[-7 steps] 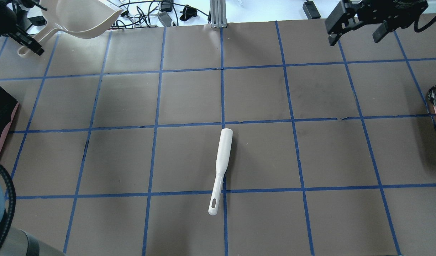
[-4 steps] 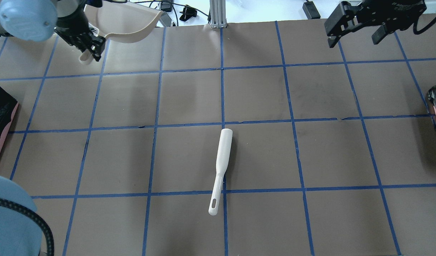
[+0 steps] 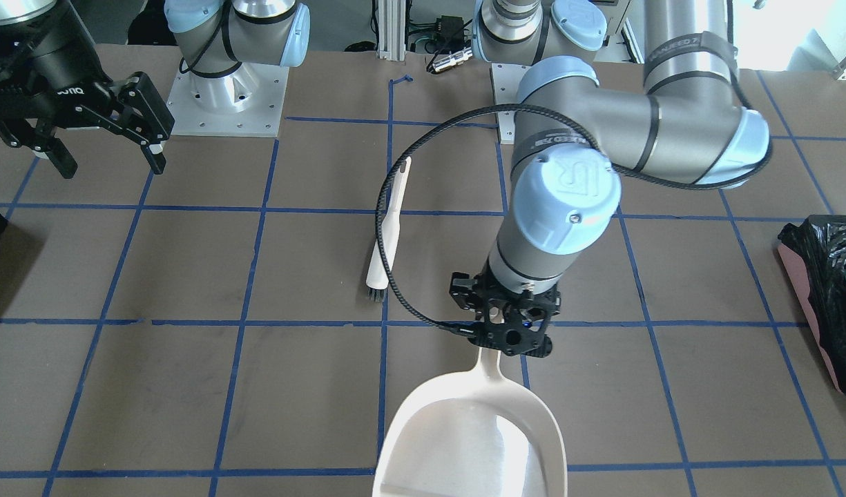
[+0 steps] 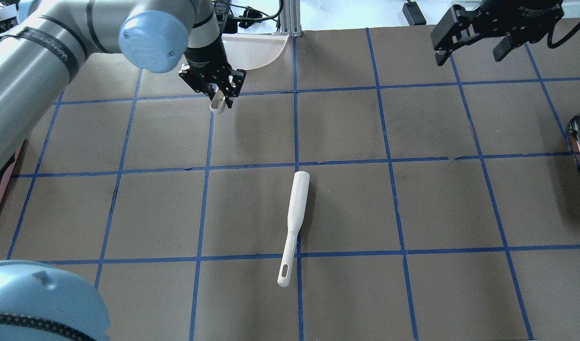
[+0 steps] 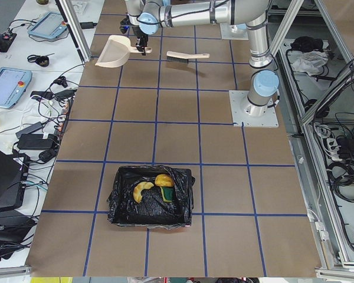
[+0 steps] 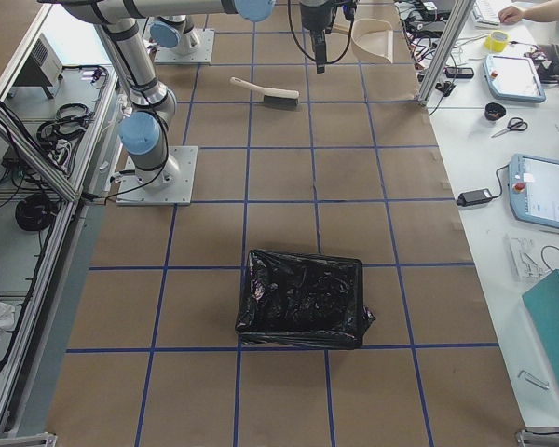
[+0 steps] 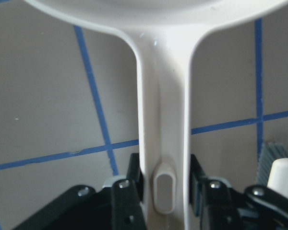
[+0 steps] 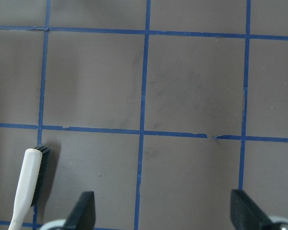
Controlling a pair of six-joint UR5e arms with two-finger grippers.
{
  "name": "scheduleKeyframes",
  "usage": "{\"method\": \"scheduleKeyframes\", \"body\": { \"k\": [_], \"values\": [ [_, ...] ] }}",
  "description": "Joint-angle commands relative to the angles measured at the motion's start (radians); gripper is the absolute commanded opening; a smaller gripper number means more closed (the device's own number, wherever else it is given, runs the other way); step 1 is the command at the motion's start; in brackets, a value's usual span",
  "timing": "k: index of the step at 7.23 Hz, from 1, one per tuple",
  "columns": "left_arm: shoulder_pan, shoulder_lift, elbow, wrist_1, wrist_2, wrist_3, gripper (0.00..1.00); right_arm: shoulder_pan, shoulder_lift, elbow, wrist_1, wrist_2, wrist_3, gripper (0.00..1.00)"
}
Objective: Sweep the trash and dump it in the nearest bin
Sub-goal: 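Bring the empty dustpan back over the table center with the left gripper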
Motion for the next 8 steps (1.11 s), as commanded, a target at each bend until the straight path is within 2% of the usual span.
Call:
{"method": "scheduleKeyframes", "body": {
  "k": [1, 2, 4, 5, 8],
  "values": [
    [-0.094, -0.046, -0.023, 0.010, -0.020, -0.126, 0.00, 0.000, -0.006, 0.004, 0.008, -0.004, -0.001, 1.00],
    [-0.120, -0.060, -0.055, 0.019, -0.019, -0.163, 0.00, 0.000, -0.006, 0.000, 0.005, -0.004, 0.000, 1.00],
    [-0.126, -0.088, -0.066, 0.108, -0.032, -0.113, 0.00, 0.000, 0.000, -0.005, 0.005, -0.004, 0.000, 1.00],
    [-0.131, -0.097, -0.066, 0.118, -0.080, -0.142, 0.00, 0.002, -0.001, -0.002, 0.005, -0.004, 0.000, 1.00],
    [-0.139, -0.120, -0.068, 0.121, -0.074, -0.247, 0.00, 0.000, 0.009, 0.017, 0.014, -0.004, 0.000, 1.00]
  ]
}}
